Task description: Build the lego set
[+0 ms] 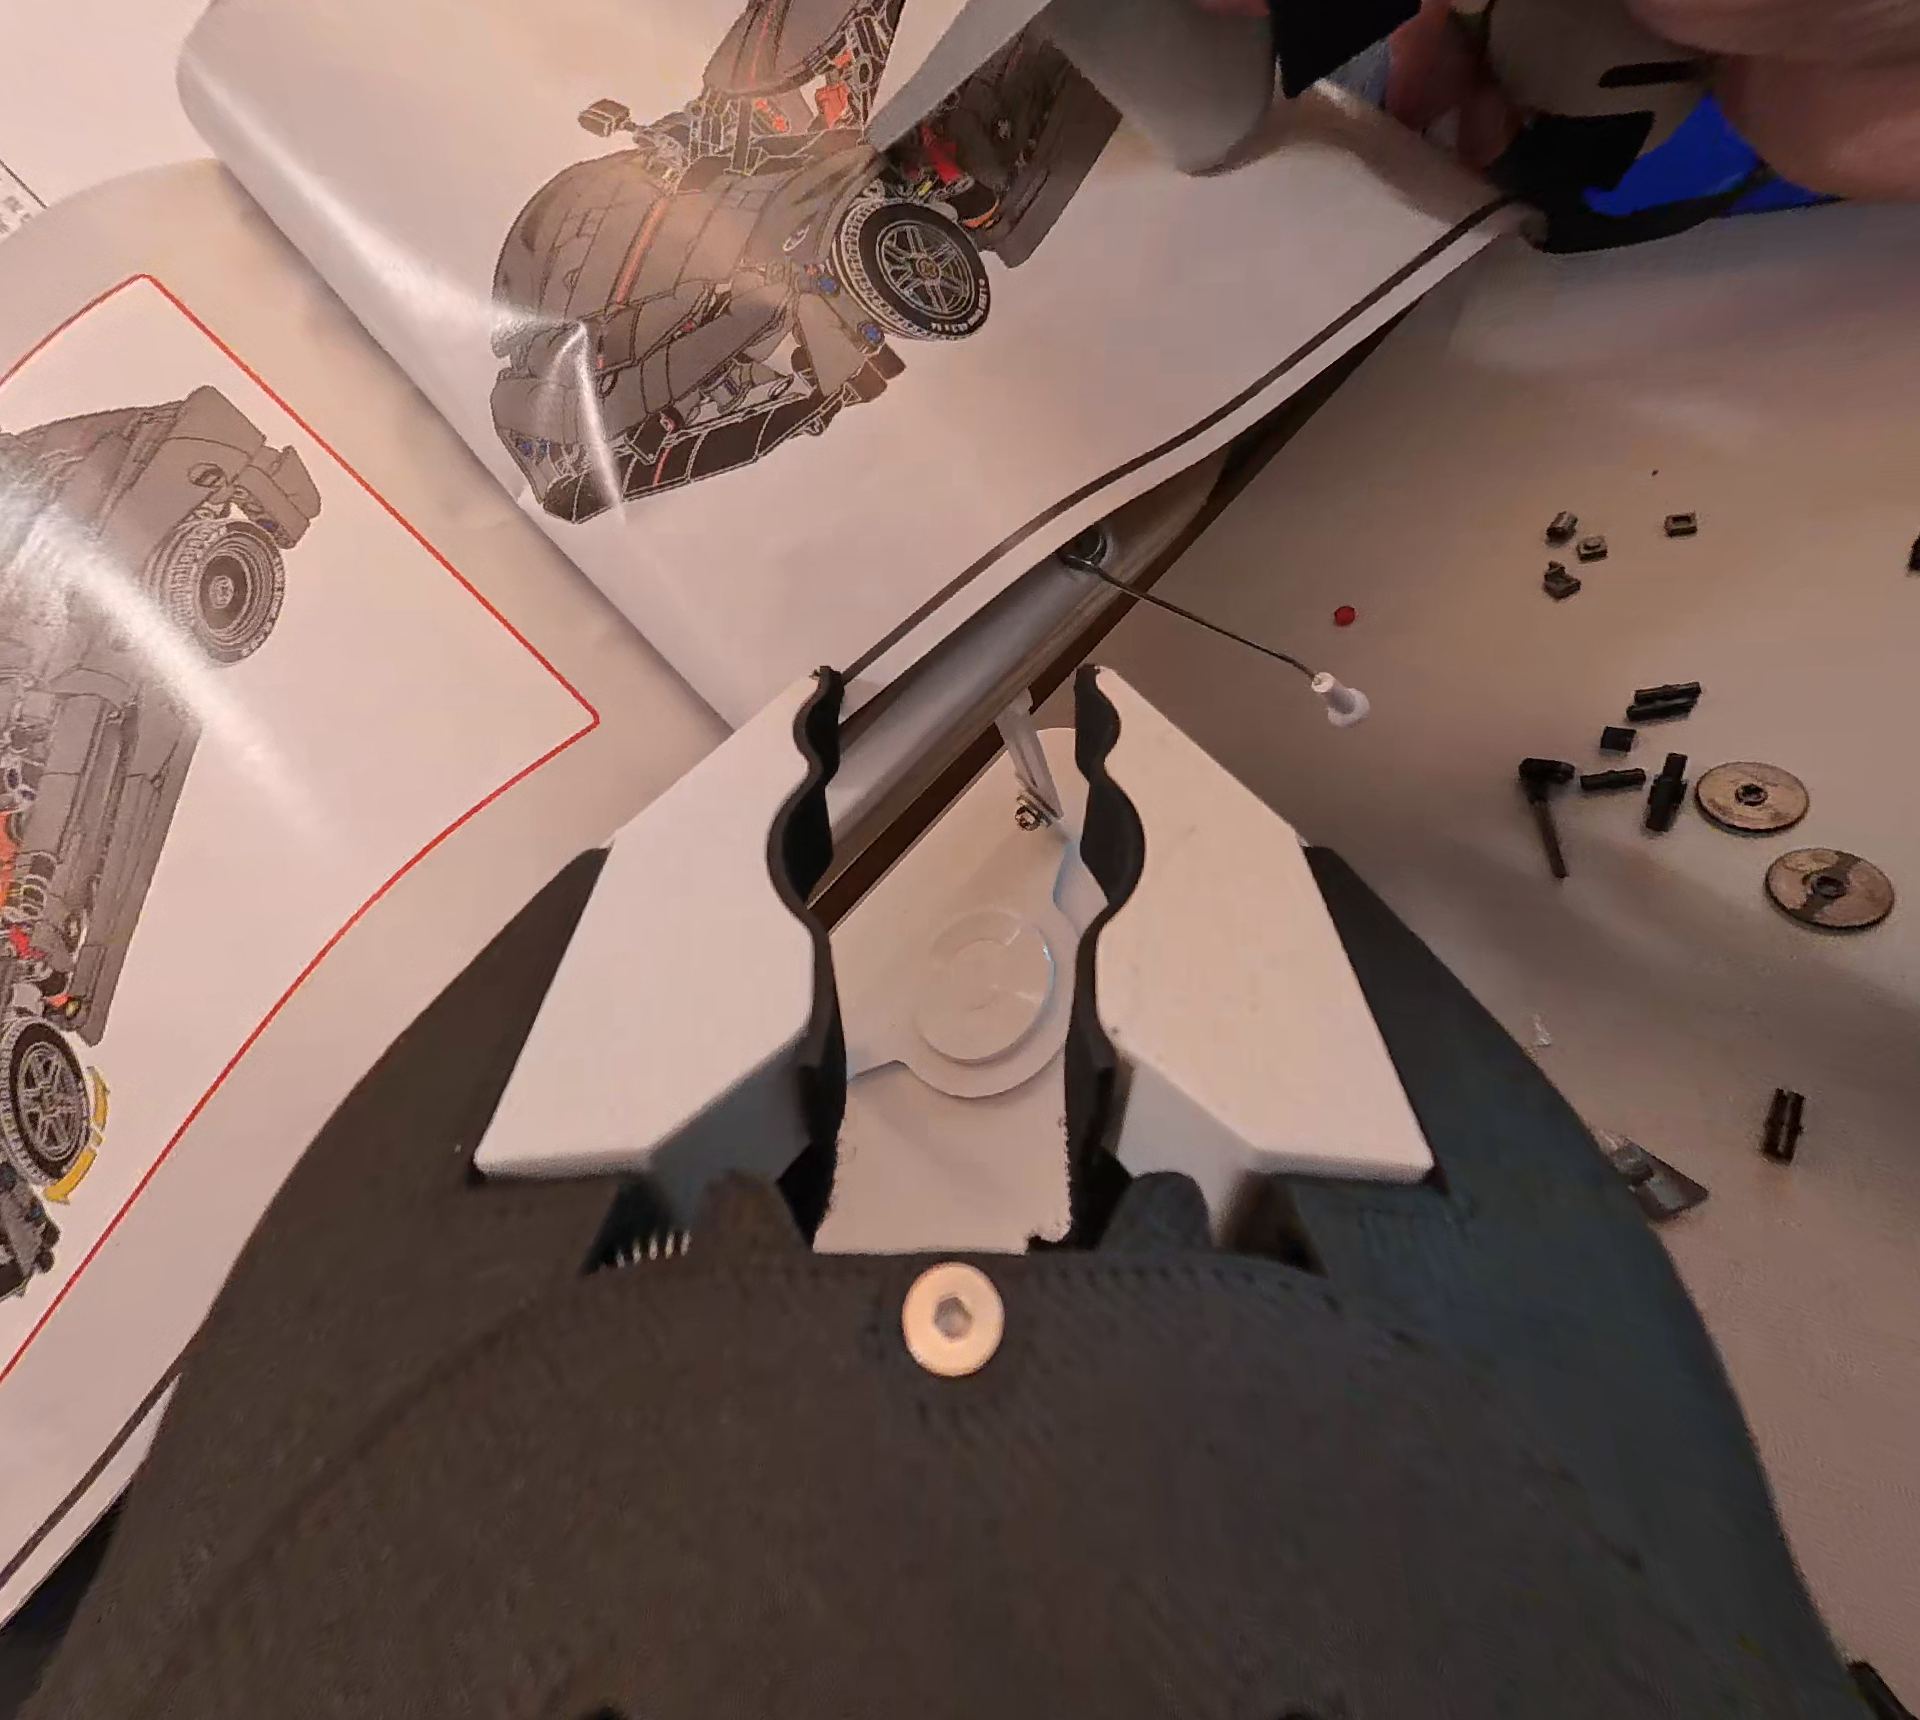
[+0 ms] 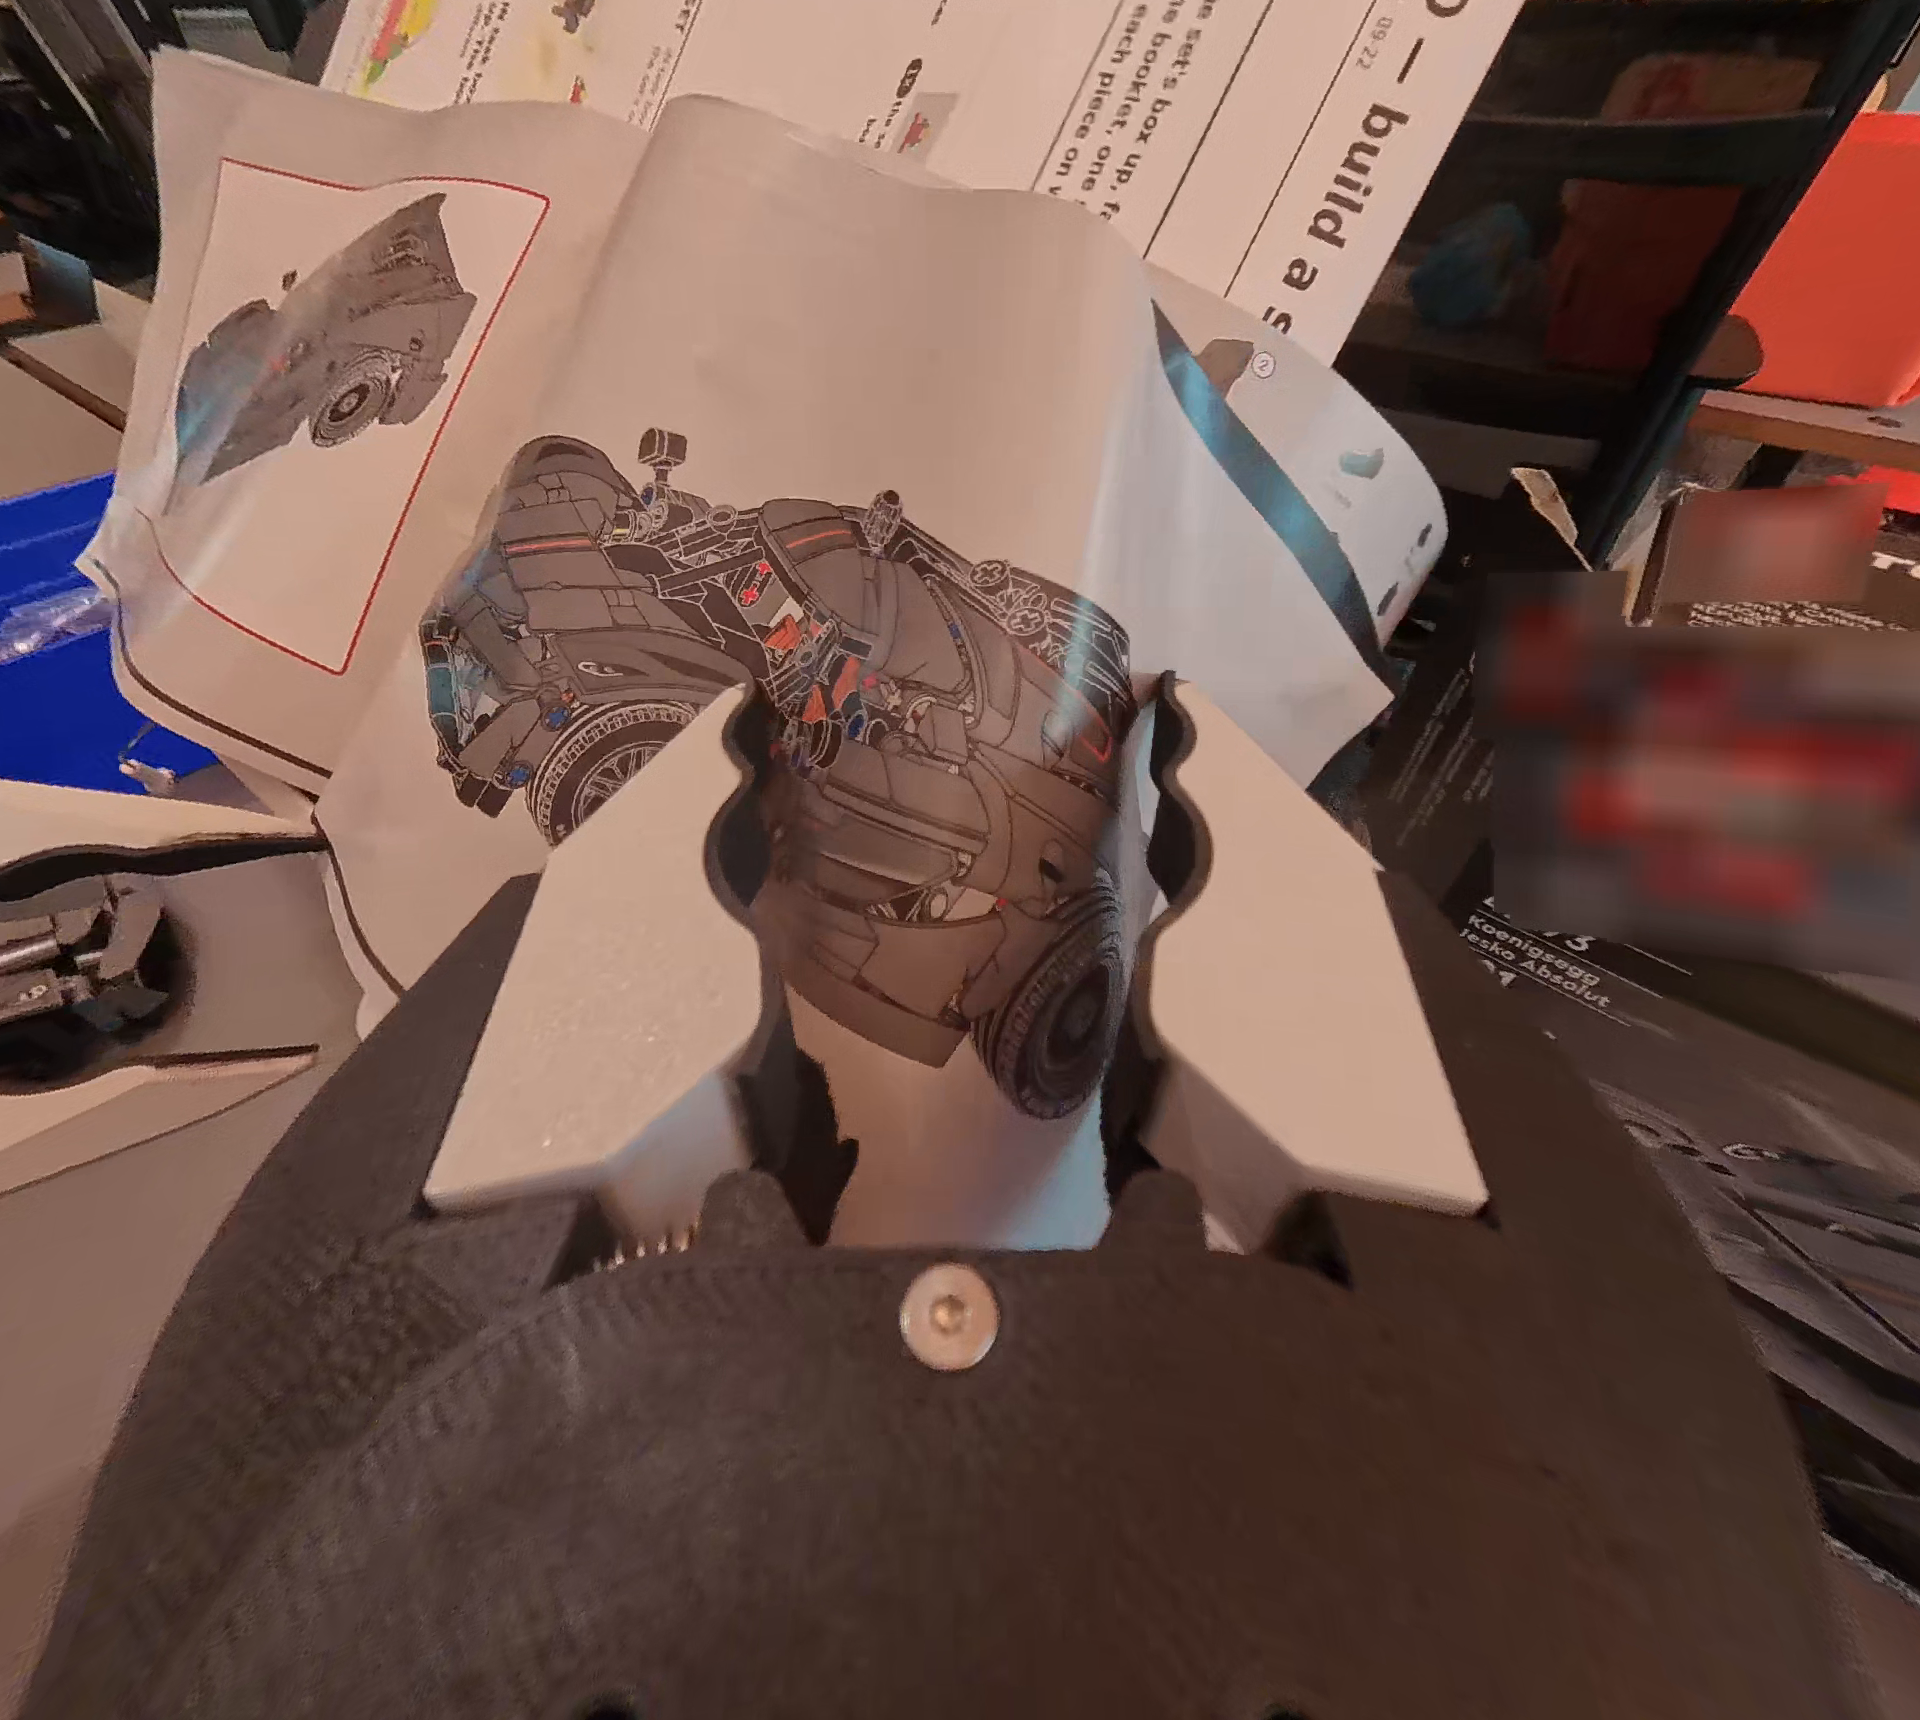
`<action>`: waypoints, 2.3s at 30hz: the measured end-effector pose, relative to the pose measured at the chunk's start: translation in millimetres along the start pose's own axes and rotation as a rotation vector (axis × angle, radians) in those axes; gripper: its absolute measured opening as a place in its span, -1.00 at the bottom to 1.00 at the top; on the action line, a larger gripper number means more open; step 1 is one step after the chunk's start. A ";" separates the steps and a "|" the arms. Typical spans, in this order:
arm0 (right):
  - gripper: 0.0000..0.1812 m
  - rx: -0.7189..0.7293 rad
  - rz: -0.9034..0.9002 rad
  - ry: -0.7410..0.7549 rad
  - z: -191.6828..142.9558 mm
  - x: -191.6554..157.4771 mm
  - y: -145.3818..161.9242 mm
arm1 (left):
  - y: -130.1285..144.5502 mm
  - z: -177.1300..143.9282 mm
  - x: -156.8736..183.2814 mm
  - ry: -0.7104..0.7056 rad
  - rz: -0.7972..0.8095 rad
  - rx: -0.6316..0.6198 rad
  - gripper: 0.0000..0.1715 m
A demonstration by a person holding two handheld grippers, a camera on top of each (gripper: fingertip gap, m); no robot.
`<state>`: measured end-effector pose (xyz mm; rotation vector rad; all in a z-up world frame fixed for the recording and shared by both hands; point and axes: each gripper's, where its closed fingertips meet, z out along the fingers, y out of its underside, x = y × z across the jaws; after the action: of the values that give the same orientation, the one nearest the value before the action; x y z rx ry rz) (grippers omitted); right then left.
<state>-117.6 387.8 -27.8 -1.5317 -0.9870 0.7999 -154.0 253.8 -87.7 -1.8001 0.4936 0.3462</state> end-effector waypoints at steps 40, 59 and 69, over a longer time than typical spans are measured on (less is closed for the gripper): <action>-0.57 -0.014 -0.063 -0.254 -29.0 -60.0 -23.4 | 10.5 6.5 7.5 0.026 0.006 -0.018 -0.45; -0.69 -0.023 -0.059 -0.294 -40.5 -59.8 -22.4 | 12.2 8.1 7.9 0.023 0.007 -0.015 -0.45; -0.39 -0.009 0.132 -0.334 -35.4 -37.7 -10.6 | 13.4 7.8 6.6 0.022 0.008 -0.017 -0.46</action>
<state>-104.0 339.4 -11.7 -1.5116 -1.1389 1.1743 -154.9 257.1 -104.1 -1.8208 0.5150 0.3371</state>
